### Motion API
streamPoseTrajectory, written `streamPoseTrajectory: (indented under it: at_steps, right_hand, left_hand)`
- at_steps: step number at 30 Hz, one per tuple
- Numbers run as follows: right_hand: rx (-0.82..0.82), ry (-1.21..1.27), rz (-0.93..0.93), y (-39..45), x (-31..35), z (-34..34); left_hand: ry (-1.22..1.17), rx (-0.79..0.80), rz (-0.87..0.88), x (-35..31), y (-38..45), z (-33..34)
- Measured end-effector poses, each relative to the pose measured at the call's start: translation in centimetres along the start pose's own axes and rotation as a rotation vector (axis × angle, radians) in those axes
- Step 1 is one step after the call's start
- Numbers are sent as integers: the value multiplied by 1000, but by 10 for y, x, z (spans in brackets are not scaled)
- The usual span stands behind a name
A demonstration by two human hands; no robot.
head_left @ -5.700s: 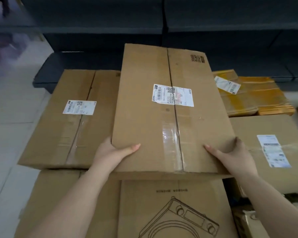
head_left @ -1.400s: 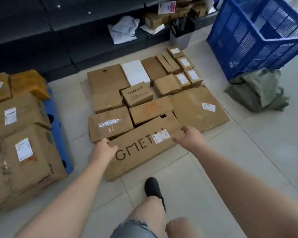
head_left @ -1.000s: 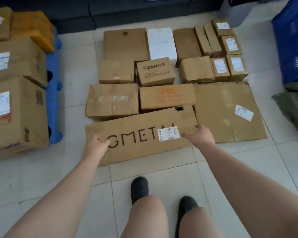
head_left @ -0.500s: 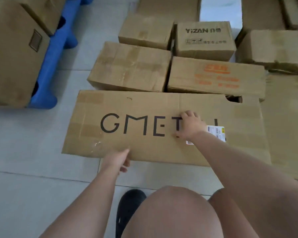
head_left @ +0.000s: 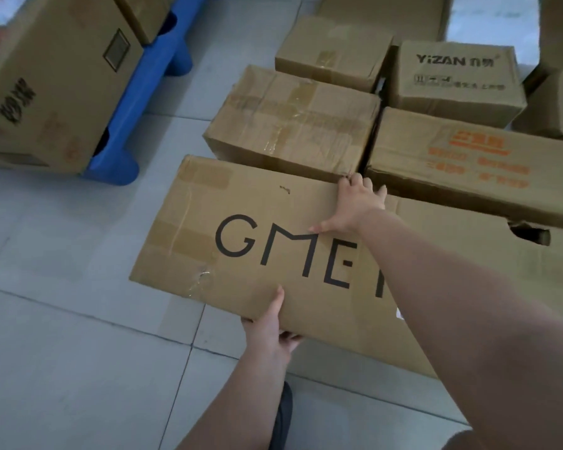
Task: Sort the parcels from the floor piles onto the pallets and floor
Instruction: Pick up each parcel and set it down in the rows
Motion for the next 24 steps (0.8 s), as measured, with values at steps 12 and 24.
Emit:
streamPoseTrajectory:
  at_steps: [12,24]
  right_hand:
    - [-211,495,39,-144,26,-197]
    - [-289,402,-398,-369,204,-588]
  left_hand:
    - [-45,-51,372,-151,-208,-34]
    - [-277,-114,607,-368,-582,-151]
Point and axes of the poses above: each hand's wrist, its own y-axis towards the middle knuckle, its own z-axis out of the palm, x = y × z, the point moved 9 cm from there along y, towards the middle knuckle, and after that the axes turned 14 degrees about -y, right-handed, at the moved point
